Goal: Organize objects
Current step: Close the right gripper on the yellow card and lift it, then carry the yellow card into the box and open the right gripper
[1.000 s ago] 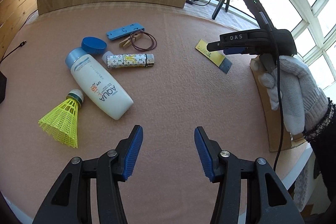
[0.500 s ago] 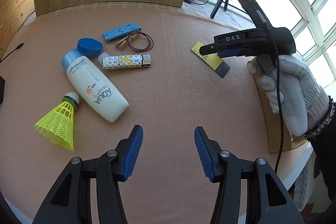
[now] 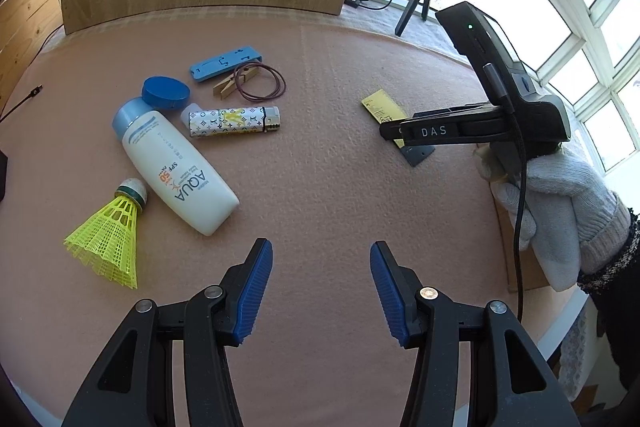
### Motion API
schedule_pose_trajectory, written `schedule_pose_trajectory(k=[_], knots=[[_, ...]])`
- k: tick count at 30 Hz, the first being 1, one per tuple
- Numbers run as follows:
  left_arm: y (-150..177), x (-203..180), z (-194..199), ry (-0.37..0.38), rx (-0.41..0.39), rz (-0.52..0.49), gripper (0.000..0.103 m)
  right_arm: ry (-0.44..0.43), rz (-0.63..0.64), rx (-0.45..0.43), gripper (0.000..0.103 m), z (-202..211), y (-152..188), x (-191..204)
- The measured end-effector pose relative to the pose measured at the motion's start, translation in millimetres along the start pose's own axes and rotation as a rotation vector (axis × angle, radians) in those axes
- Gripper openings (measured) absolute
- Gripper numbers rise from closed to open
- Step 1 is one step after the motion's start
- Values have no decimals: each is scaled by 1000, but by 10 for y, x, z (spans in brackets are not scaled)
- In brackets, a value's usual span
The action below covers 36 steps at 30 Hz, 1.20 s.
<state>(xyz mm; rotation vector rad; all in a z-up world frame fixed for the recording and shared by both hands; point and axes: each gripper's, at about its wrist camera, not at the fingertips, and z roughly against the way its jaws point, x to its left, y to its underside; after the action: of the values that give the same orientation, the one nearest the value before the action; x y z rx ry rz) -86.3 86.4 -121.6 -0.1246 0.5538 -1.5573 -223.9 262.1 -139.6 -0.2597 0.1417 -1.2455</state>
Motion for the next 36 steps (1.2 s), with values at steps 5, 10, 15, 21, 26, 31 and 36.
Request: schedule_pose_trajectory(k=[5,10,15,21,26,31,36], knots=[[-1,-40,2,4,-1,-13,55,-11,-29,-10,47,67,124,-18],[-3,-107,-6,8,-1,-28,55,-25,-76,-46,46,268,289,-95],[-9,-223,-3,18,-2,-52,55,-36,-113,-94,46,552,514,-195],[-16,-417,3,34,-5,-94,55,-33,-176,-168,47,922,682,-422],[-9,-589,-25,48,-2,-124,55,-11,-238,-207,47,1193,933,-659],[3,-760,-85,62,9,-157,55,37,-299,-226,47,1360,1212,-930],[28,-911,-125,70,19,-184,55,74,-372,-216,47,1366,1455,-1245]])
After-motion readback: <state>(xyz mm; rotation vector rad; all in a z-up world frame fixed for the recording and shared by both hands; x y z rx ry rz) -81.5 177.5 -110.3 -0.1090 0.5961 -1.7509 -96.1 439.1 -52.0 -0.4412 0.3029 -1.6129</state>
